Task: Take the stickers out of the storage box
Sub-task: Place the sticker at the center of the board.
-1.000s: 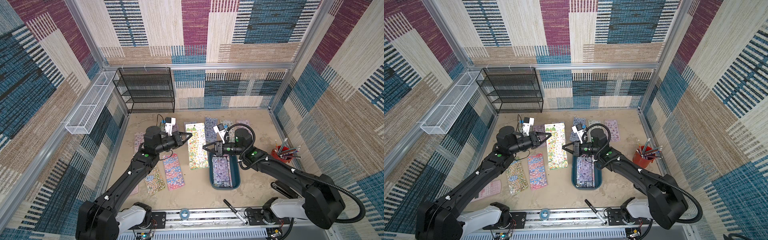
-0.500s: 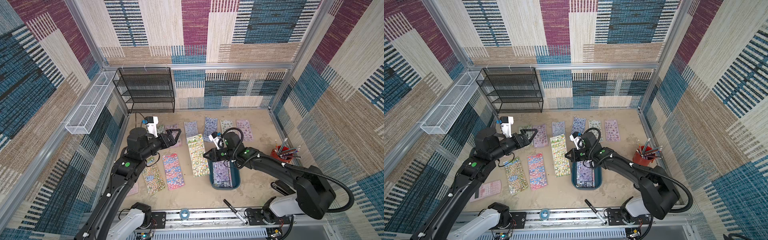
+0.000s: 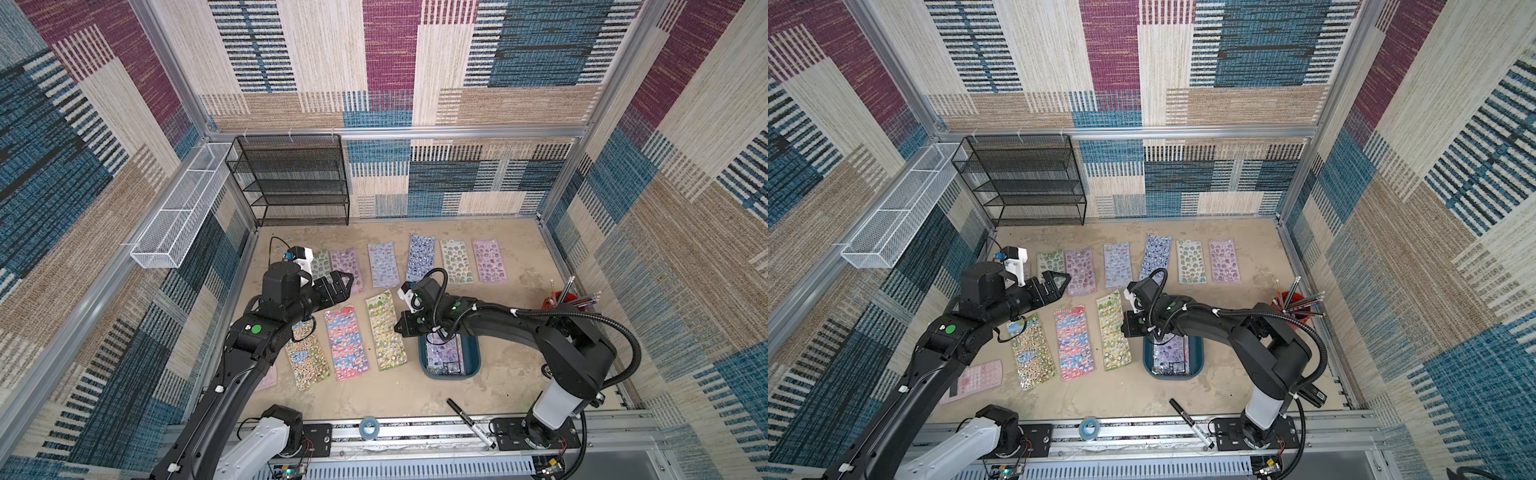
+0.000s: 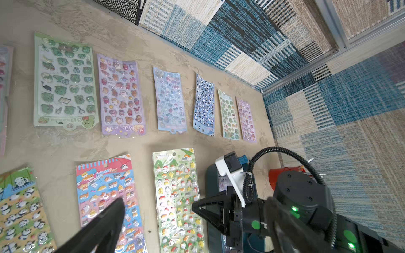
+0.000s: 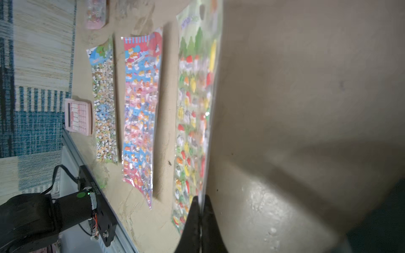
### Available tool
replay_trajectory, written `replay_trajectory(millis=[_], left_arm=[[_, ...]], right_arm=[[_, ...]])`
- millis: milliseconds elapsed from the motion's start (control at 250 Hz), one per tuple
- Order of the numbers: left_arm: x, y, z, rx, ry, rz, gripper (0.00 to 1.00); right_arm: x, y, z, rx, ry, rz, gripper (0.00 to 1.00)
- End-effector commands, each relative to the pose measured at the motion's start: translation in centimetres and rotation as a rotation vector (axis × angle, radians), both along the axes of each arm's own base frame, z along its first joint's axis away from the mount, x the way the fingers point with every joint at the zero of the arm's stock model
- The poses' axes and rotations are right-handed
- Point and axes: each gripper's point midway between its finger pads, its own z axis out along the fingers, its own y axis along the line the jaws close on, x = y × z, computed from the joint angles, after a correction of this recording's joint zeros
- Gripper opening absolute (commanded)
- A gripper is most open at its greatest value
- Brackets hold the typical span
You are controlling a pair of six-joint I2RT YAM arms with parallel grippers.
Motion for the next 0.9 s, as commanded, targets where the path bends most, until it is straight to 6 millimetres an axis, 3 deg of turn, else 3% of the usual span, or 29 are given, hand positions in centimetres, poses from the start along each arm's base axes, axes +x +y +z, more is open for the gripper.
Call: replay_trajectory(millis=[0,384,752,896], left_arm=[[0.2,0.3,-0.4,0.012,0.012,0.014,0.99],[0.7,-0.3,-1.7,-0.001,0.062,0.001,0.99],[0.9,-0.4,-1.8,-0.007,0.070,-0.002,0.99],[0.9,-0.5,-2.0,-0.010,0.077,-0.008,0.99]], right_arm=[[0.7,0.2,-0.7,-0.021,-0.003,-0.030,0.00],[1.3,0.5,-3.4,-0.109,-0.003,-0.041,0.03],[1.9,0.1,-1.9,-0.116,-0.045,-0.071,0.33],[2.2,-0.2,-0.8,-0.113,-0.071,-0.086,0.37]])
